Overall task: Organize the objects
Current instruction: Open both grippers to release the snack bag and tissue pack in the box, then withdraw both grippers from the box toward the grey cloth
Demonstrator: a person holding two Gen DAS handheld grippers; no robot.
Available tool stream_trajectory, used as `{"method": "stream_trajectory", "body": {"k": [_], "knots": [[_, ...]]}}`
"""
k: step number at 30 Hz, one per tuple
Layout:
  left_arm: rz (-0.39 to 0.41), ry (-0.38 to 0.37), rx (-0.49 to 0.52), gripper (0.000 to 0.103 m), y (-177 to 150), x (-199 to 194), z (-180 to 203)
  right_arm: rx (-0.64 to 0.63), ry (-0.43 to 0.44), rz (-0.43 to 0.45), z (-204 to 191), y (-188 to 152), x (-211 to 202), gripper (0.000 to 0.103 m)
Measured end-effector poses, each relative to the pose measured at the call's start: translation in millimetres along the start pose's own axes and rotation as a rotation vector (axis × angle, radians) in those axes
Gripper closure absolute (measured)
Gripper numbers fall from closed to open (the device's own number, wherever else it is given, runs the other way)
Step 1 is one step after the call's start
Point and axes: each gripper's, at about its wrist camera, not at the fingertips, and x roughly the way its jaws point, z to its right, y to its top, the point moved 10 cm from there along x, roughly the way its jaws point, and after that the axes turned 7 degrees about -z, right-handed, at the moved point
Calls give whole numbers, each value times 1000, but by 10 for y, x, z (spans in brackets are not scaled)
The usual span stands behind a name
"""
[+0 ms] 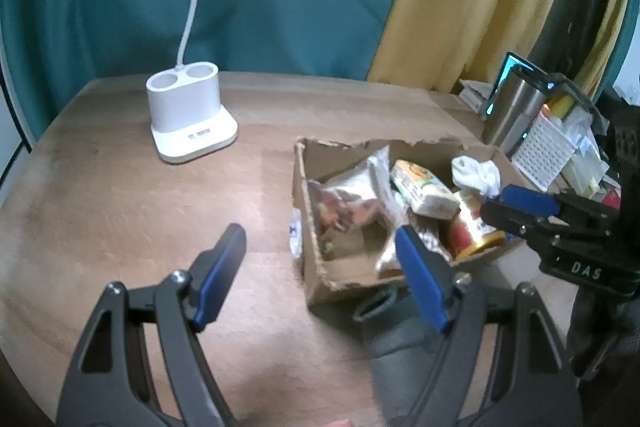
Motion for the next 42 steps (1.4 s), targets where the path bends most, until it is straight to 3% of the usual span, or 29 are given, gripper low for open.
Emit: {"method": "stream_trajectory", "body": {"k": [14,24,42], "knots": [[-5,-5,37,25,-140,-72,313,24,-6,21,176,-204,-245,48],[-10,31,64,25,-275,-58,395,47,-8,33,284,-361,-359,48],[-92,19,49,25,-656,157,394,64,1,-5,335,-675,-278,48]]}}
